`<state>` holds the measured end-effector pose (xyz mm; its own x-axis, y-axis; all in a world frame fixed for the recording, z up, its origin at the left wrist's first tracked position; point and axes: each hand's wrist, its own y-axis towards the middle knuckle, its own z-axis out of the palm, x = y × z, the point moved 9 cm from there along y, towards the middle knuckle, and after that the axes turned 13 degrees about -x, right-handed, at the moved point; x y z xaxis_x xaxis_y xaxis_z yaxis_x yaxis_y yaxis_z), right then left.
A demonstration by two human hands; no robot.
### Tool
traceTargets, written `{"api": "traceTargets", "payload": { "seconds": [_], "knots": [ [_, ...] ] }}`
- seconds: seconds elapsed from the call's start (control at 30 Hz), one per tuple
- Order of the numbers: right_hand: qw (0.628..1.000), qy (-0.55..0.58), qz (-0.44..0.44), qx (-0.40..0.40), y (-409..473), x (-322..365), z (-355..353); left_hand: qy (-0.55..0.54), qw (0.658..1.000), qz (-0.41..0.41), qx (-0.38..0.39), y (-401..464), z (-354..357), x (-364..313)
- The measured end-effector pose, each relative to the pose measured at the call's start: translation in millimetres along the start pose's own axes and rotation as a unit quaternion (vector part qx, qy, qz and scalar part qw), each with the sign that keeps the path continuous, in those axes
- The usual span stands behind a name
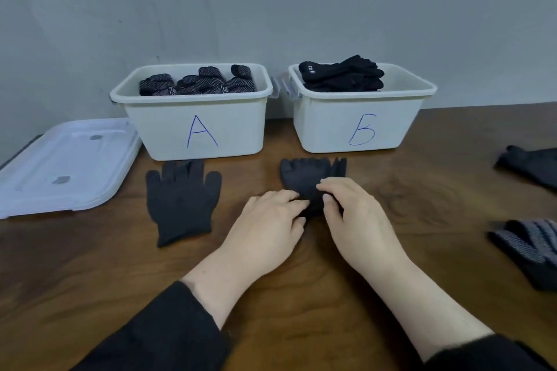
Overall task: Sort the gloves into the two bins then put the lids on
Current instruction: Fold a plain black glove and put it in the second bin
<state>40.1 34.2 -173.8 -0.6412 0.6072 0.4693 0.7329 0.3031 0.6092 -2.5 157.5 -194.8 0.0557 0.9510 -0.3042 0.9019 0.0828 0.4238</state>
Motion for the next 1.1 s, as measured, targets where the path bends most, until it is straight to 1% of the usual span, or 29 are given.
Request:
{"api": "traceTargets", "payload": {
  "seconds": [0.03, 0.1, 0.17, 0.2, 0.3, 0.4, 0.5, 0.6, 0.67, 0.73, 0.9, 0.97, 1.03, 1.1],
  "knots": [
    [1.0, -0.012, -0.008, -0.003, 0.3, -2.0, -1.7, 0.004, 1.0, -0.004, -0.006, 0.4, -0.7, 0.1],
    [0.999, -0.034, -0.003, 0.029, -2.8, -9.1, 3.8, 0.006, 1.0, -0.003, -0.021, 2.0, -3.4, -2.1],
    [0.997, -0.03, 0.023, 0.061, -6.8, -15.1, 9.7, 0.006, 1.0, 0.014, -0.009, 2.3, -0.3, -7.6],
    [0.997, -0.021, 0.036, 0.059, -6.5, -15.9, 9.0, 0.006, 1.0, 0.017, 0.005, 1.4, 2.6, -8.8],
    [0.997, 0.013, 0.077, 0.021, -0.4, -19.3, -7.6, 0.011, 1.0, 0.017, 0.009, 1.4, 6.4, -6.6],
    [0.995, 0.01, 0.099, -0.03, 10.1, -38.6, -42.0, -0.012, 0.999, 0.012, -0.038, 8.4, 1.8, -14.1],
    [0.992, -0.037, 0.107, -0.057, 29.2, -71.9, -80.4, -0.039, 0.995, 0.024, -0.085, 18.1, -0.2, -33.9],
    [0.983, -0.121, 0.13, -0.051, 50.0, -121.9, -112.4, -0.059, 0.992, 0.052, -0.094, 26.7, 6.1, -59.0],
    [0.97, -0.184, 0.158, -0.028, 60.6, -160.8, -126.8, -0.068, 0.992, 0.065, -0.089, 31.0, 11.6, -72.8],
    [0.952, -0.243, 0.186, 0.014, 66.6, -196.7, -133.3, -0.074, 0.991, 0.074, -0.088, 35.3, 16.7, -81.6],
    [0.888, -0.354, 0.27, 0.11, 69.9, -273.2, -137.4, -0.078, 0.989, 0.083, -0.095, 45.4, 23.8, -88.5],
    [0.865, -0.369, 0.313, 0.129, 69.8, -298.0, -141.2, -0.084, 0.988, 0.087, -0.099, 47.1, 24.3, -87.8],
    [0.852, -0.348, 0.37, 0.126, 68.7, -315.9, -145.1, -0.085, 0.987, 0.088, -0.103, 48.0, 24.3, -85.2],
    [0.85, -0.311, 0.403, 0.131, 68.9, -330.4, -139.4, -0.093, 0.987, 0.082, -0.104, 48.7, 24.3, -81.8]
  ]
}}
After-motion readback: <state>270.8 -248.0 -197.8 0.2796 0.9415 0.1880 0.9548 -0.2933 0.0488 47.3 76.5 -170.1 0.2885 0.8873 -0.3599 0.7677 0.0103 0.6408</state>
